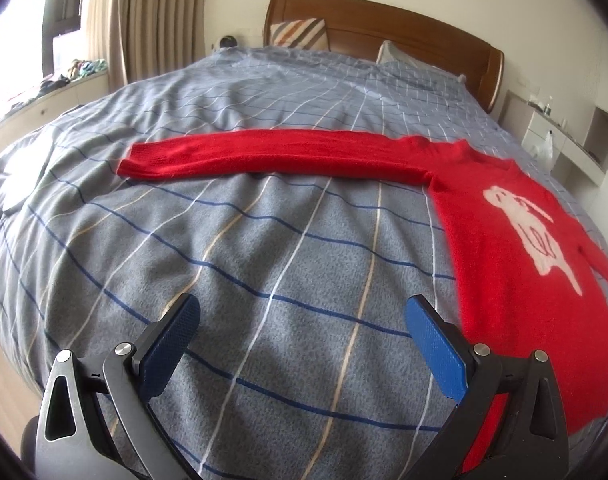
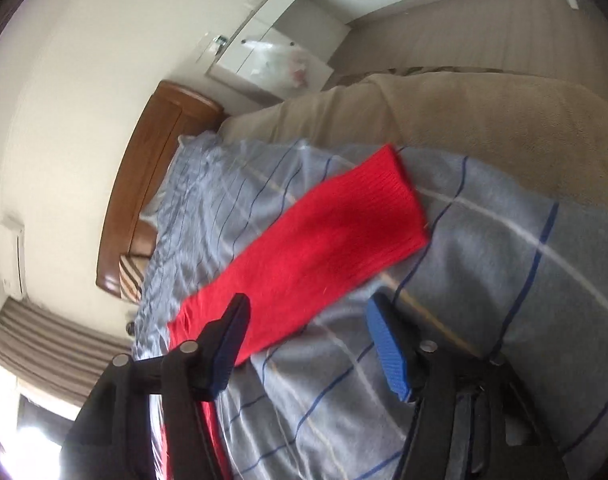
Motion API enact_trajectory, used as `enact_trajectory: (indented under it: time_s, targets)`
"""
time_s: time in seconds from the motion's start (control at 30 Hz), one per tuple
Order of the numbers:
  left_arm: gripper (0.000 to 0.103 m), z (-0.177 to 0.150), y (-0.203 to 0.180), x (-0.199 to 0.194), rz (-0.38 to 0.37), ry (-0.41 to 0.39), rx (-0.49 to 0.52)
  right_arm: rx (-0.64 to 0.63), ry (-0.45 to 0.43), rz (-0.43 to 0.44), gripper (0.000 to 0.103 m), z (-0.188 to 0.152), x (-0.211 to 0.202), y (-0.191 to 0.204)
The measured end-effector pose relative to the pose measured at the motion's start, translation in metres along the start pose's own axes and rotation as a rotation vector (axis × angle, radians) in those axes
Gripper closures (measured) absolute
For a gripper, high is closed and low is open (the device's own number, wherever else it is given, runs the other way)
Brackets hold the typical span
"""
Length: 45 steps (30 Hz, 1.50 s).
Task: Fold small clothes
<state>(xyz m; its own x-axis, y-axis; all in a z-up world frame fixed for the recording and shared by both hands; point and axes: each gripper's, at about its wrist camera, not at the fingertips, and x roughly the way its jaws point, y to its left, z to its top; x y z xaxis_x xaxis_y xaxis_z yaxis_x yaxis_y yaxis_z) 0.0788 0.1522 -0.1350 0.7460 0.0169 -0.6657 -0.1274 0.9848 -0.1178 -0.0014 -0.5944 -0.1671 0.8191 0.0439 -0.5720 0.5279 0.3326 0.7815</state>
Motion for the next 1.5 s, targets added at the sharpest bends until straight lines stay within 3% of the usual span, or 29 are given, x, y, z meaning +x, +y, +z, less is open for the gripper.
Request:
enact_trajectory:
  time_s: [0.1, 0.23, 0.3, 0.37, 0.4, 0.47, 0.57, 0.67, 0.8, 0.93, 1.0, 1.03, 1.07, 1.13, 1.27, 1.5]
  targets:
    - [0.001, -0.001, 0.001, 0.005, 0.004, 0.014, -0.01, 0.056, -0.003, 0.014, 0.053, 0.016, 0.009, -0.01]
    - [0.001, -0.001, 0.004, 0.013, 0.013, 0.034, -0.018, 0.042, 0.009, -0.003, 0.058, 0.027, 0.025, -0.01]
    - [0.001, -0.003, 0.002, 0.014, 0.021, 0.038, -0.011, 0.023, 0.016, -0.035, 0.07, 0.029, 0.032, -0.008]
    - [0.001, -0.004, 0.001, 0.014, 0.028, 0.039, -0.002, -0.02, 0.036, -0.086, 0.097, 0.03, 0.037, -0.004]
    - [0.001, -0.004, 0.0, 0.014, 0.031, 0.039, 0.001, -0.041, 0.03, -0.104, 0.098, 0.032, 0.037, 0.001]
    - [0.001, -0.004, 0.0, 0.014, 0.034, 0.039, 0.003, -0.123, -0.002, -0.142, 0.098, 0.035, 0.032, 0.024]
    - [0.001, -0.004, 0.0, 0.014, 0.025, 0.036, -0.005, -0.345, -0.039, -0.109, 0.098, 0.028, 0.026, 0.102]
    - [0.001, -0.001, 0.003, 0.015, 0.012, 0.034, -0.018, -0.581, -0.011, -0.005, 0.098, -0.009, 0.031, 0.199]
    - [0.001, 0.0, 0.006, 0.016, 0.002, 0.037, -0.028, -0.808, 0.134, 0.145, 0.098, -0.098, 0.065, 0.307]
    - [0.001, 0.0, 0.006, 0.017, 0.0, 0.039, -0.017, -0.935, 0.305, 0.239, 0.096, -0.193, 0.114, 0.356]
    - [0.001, -0.001, 0.005, 0.019, 0.005, 0.047, -0.006, -0.897, 0.479, 0.284, 0.076, -0.231, 0.147, 0.356]
    - [0.001, -0.001, 0.005, 0.02, 0.007, 0.049, -0.003, -0.858, 0.545, 0.308, 0.053, -0.244, 0.157, 0.348]
    - [0.001, -0.001, 0.005, 0.019, 0.007, 0.049, -0.002, -0.824, 0.585, 0.337, 0.048, -0.253, 0.158, 0.336]
    - [0.001, -0.001, 0.006, 0.02, 0.0, 0.049, -0.007, -0.807, 0.608, 0.348, 0.048, -0.255, 0.154, 0.314]
    - [0.001, 0.0, 0.009, 0.022, -0.014, 0.054, -0.032, -0.868, 0.555, 0.249, 0.046, -0.218, 0.124, 0.265]
    - [0.0, -0.003, -0.002, 0.028, 0.036, 0.05, 0.019, -1.032, 0.29, -0.053, 0.04, -0.144, 0.047, 0.158]
